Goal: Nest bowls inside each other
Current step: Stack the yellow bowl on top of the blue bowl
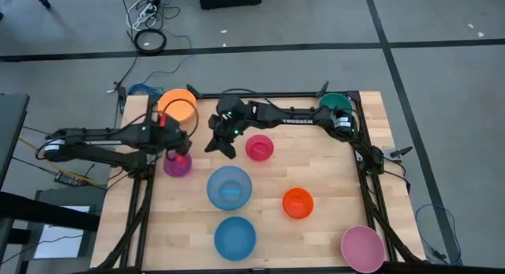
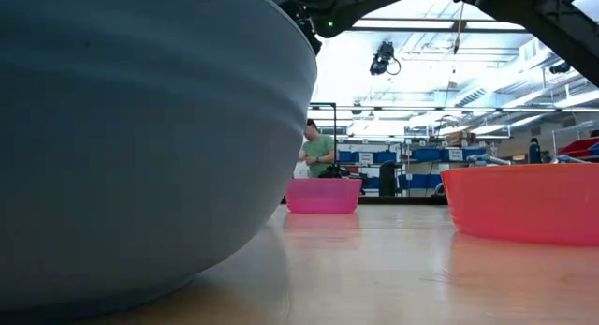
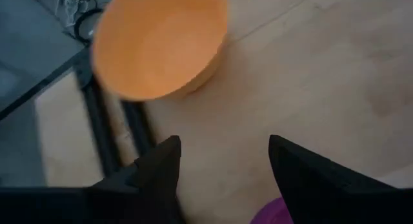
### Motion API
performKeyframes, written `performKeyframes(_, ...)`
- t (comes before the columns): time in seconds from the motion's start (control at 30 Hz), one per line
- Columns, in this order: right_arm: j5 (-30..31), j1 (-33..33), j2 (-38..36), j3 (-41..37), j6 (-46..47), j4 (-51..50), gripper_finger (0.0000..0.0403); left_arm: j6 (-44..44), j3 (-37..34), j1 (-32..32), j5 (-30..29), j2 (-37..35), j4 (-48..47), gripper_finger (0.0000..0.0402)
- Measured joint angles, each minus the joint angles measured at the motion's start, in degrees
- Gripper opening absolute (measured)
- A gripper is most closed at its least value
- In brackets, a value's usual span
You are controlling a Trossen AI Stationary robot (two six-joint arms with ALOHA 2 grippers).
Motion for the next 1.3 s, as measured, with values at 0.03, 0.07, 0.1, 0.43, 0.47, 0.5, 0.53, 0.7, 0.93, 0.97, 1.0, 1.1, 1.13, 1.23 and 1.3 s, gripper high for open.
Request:
performKeyframes(0.03, -0.6, 0.0, -0.4, -0.1, 0.0, -0.7, 0.0, 2.5, 0.0, 1.3, 1.6, 1.2, 2.9, 0.0243)
performKeyframes(0.07, -0.8, -0.2, -0.6, -0.1, -0.3, -0.6, 0.0, 4.9, 0.1, 2.5, 3.1, 2.6, 5.5, 0.0243)
performKeyframes(0.1, -0.8, -0.6, -1.6, -0.1, -0.9, -1.2, 0.0, 7.0, 0.3, 3.9, 4.5, 4.1, 7.8, 0.0243)
performKeyframes(0.43, 7.6, -5.5, -16.8, 0.0, -14.9, -13.9, 0.0, 23.5, 8.0, 16.0, 11.0, 16.3, 11.3, 0.0222)
performKeyframes(0.47, 8.3, -5.9, -18.2, 0.0, -15.7, -14.7, 0.0, 25.1, 9.0, 17.1, 11.5, 17.1, 11.3, 0.0219)
performKeyframes(0.5, 9.2, -6.3, -19.6, 0.0, -16.3, -15.7, 0.0, 26.9, 10.1, 18.2, 12.2, 17.9, 11.3, 0.0216)
performKeyframes(0.53, 9.7, -6.6, -20.7, 0.0, -16.9, -17.2, 0.0, 28.7, 11.1, 19.1, 12.6, 18.8, 11.3, 0.0214)
performKeyframes(0.7, 13.5, -7.4, -25.3, 0.0, -19.7, -24.3, 0.0, 36.6, 15.2, 23.6, 14.9, 22.3, 7.5, 0.0209)
performKeyframes(0.93, 17.3, -7.4, -28.0, 0.0, -21.5, -30.6, 0.0, 42.5, 17.0, 30.0, 13.5, 26.4, 4.1, 0.0209)
performKeyframes(0.97, 17.3, -7.4, -28.1, 0.0, -21.5, -30.7, 0.0, 43.3, 17.0, 30.9, 13.5, 26.9, 4.2, 0.0209)
performKeyframes(1.0, 17.3, -7.3, -28.1, 0.0, -21.5, -30.7, 0.0, 43.9, 17.0, 31.6, 13.6, 27.4, 4.2, 0.0209)
performKeyframes(1.1, 17.4, -7.1, -28.1, 0.0, -21.5, -30.7, 0.0, 45.9, 17.0, 33.1, 15.0, 29.0, 4.6, 0.0209)
performKeyframes(1.13, 17.4, -7.1, -28.1, 0.0, -21.5, -30.7, 0.0, 46.4, 17.0, 33.4, 15.2, 29.7, 5.0, 0.0209)
performKeyframes(1.23, 17.4, -7.1, -28.1, 0.0, -21.6, -30.7, 0.0, 47.7, 17.0, 33.9, 15.8, 31.9, 5.8, 0.0209)
performKeyframes(1.3, 17.5, -7.1, -28.1, 0.0, -21.6, -30.7, 0.0, 48.8, 17.0, 34.1, 17.5, 33.3, 6.8, 0.0209)
